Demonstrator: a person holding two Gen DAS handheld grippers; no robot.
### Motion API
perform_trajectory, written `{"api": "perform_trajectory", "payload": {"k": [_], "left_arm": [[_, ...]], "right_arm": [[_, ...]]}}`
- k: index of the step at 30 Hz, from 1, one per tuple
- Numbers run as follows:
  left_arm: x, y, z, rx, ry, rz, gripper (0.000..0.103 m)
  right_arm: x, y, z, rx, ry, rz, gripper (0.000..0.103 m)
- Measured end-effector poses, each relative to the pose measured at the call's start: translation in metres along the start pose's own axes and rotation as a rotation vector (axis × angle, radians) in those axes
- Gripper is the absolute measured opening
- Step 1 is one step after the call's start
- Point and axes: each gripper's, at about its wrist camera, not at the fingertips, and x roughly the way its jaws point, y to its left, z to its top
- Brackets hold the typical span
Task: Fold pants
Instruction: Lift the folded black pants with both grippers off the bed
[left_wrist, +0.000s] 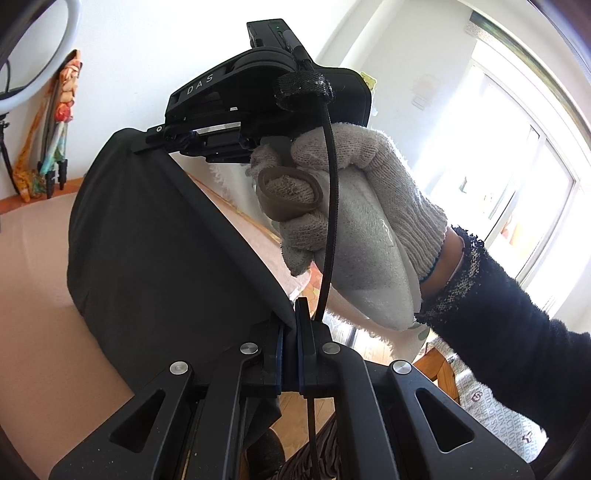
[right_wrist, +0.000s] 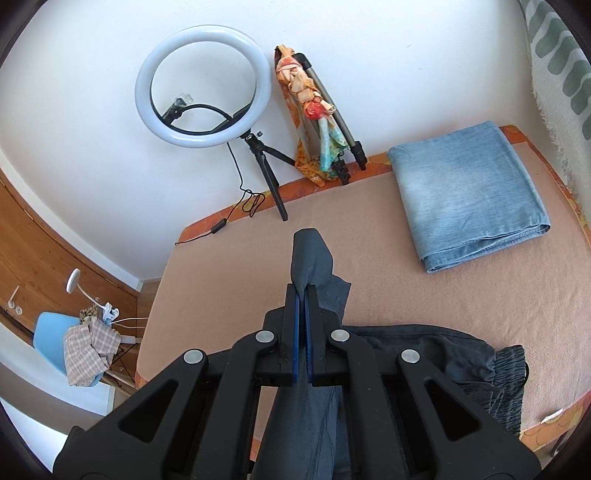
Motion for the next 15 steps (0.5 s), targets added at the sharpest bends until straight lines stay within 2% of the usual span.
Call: {"api": "perform_trajectory", "payload": {"k": [6, 15], "left_arm": [[0.049, -0.009, -0.002, 0.028, 0.081, -0.045, 0.003], [0.124, -0.007, -0.001, 0.017, 0.175, -0.086, 0.003]], "right_arm": [[-0.019, -0.064, -0.017, 0.086, -0.018, -0.034, 0.003], [-0.023, -0.144, -0.037, 0.185, -0.009, -0.061, 0.003]]}}
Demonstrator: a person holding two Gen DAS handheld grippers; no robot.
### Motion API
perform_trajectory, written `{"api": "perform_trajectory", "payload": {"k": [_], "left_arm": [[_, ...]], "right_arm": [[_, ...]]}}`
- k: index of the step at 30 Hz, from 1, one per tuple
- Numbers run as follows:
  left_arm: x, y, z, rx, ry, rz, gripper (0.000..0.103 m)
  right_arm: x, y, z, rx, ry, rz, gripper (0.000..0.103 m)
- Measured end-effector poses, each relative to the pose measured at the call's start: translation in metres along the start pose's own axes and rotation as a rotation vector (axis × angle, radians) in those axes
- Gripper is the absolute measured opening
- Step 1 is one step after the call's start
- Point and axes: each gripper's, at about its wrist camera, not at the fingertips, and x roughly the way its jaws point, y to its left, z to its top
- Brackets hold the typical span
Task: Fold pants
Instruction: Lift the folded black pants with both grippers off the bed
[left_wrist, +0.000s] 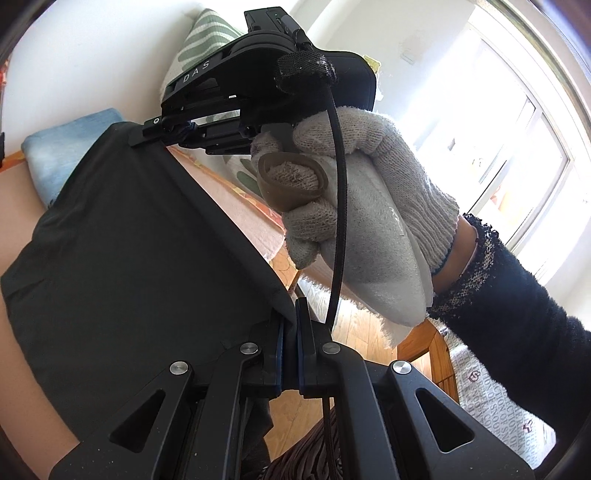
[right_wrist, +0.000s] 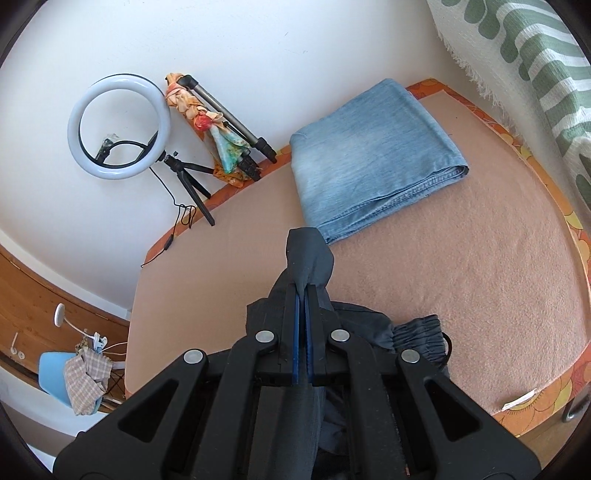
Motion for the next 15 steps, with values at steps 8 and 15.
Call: {"api": "perform_trajectory", "payload": {"k": [8, 15], "left_arm": [[0.051, 0.009, 0.013, -0.007, 0.071, 0.015, 0.003], [0.080, -0.006, 0.012, -0.007, 0.100, 0.054, 0.003]], "right_arm": [[0.015, -0.065, -0.009, 0.088, 0.013, 0.013, 0.003], [0.035, -0.088, -0.009, 0.069, 0.039, 0.006, 0.003]]}}
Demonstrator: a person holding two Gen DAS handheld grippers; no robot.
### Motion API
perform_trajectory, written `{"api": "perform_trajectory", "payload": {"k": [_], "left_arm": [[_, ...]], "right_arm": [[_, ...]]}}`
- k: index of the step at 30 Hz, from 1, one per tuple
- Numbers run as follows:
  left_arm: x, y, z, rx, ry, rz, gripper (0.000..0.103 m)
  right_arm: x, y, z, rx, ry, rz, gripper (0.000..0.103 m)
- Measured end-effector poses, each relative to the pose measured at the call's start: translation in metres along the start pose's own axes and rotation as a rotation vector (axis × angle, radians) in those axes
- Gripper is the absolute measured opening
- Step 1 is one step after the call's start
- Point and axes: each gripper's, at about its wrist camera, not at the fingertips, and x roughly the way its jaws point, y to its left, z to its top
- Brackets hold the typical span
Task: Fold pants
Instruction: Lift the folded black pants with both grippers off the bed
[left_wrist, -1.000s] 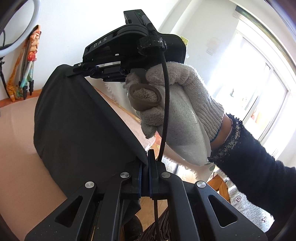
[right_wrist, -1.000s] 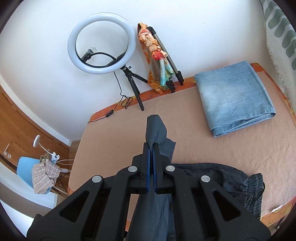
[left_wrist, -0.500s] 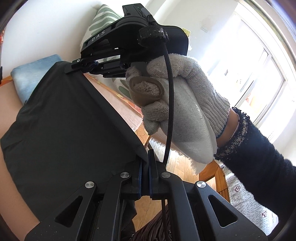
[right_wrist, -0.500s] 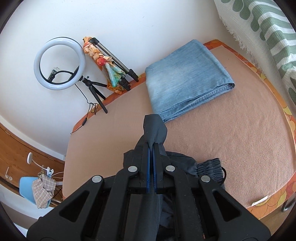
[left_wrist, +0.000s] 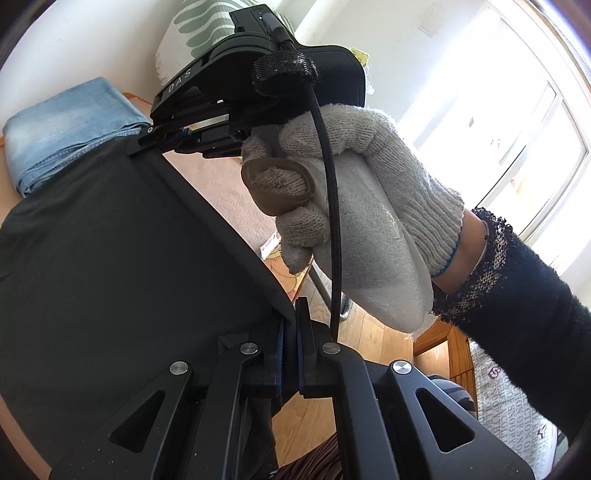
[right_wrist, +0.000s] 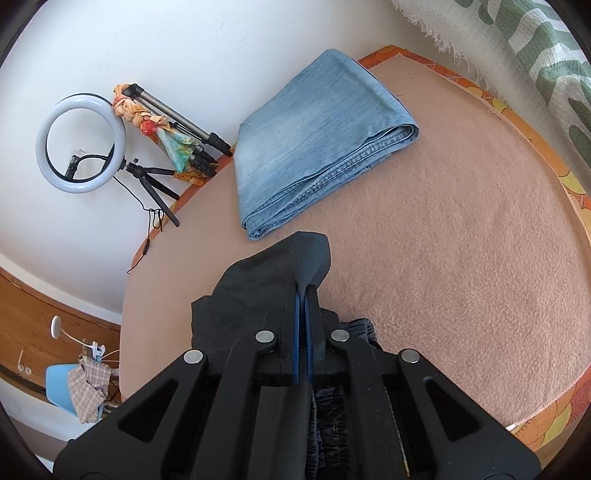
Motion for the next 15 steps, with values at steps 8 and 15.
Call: {"api": "perform_trajectory", "payload": {"k": [8, 15], "left_arm": [[0.016, -0.014, -0.001, 0.022, 0.028, 0.027, 0.004], [0.036, -0.026, 0.001, 0.035, 0.042, 0.041, 0.013]], "right_arm": [[0.007, -0.007, 0.000, -0.045, 0.025, -0.032, 0.003], [-0.006, -0.001, -0.001, -0.079, 0.012, -0.065, 0.006]]}}
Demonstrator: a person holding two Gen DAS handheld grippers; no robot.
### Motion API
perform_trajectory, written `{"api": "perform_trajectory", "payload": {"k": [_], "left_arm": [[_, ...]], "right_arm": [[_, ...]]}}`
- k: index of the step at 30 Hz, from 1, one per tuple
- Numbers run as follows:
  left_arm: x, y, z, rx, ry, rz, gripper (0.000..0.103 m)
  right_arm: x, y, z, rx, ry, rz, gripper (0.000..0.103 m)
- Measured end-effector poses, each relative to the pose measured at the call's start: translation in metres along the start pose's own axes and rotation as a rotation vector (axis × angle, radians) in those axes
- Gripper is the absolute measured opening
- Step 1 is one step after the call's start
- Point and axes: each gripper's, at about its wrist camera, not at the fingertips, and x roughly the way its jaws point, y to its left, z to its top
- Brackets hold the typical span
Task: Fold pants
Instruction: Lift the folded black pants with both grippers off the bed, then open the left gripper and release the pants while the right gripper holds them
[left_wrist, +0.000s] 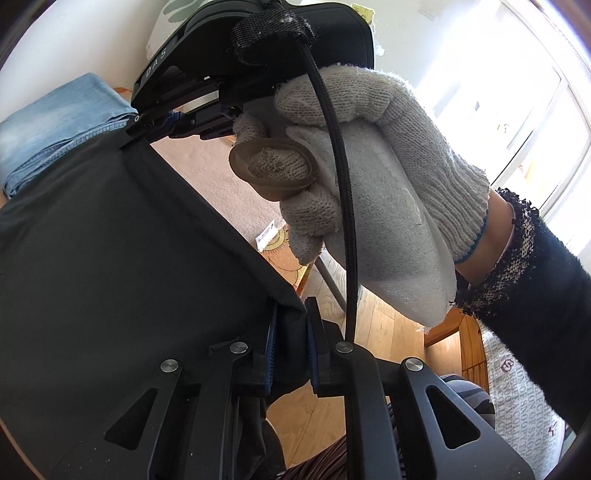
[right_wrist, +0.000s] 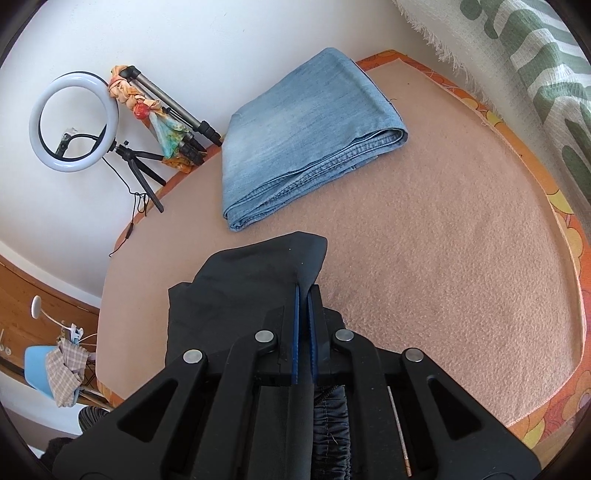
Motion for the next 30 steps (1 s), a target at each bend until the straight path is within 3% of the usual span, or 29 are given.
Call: {"api": "perform_trajectory", "payload": {"k": [10, 17, 19, 22, 30], "left_arm": [[-0.007, -0.006, 0.000, 0.019, 0.014, 0.012, 0.026], [-0.043, -0.007, -0.001, 0.035, -0.012, -0.007, 0.028], [-0.058, -0.001, -0.003, 0.018, -0.025, -0.007, 0.033], [-0.084, 0.015, -0.009, -0.005, -0.066, 0.014, 0.052], [-0.149, 0.080, -0.029, -0.155, -0.137, 0.112, 0.053]], "right_arm": [[-0.032, -0.003, -0.004, -0.010, -0.051, -0.044, 0.023], [-0.075, 0.004, -0.009, -0.051, -0.116, -0.060, 0.044], [-0.085, 0.006, -0.013, -0.060, -0.123, -0.044, 0.052], [-0.095, 0.011, -0.024, -0.091, -0.122, -0.037, 0.055], [-0.086, 0.015, -0.052, -0.138, -0.056, -0.024, 0.065]]}}
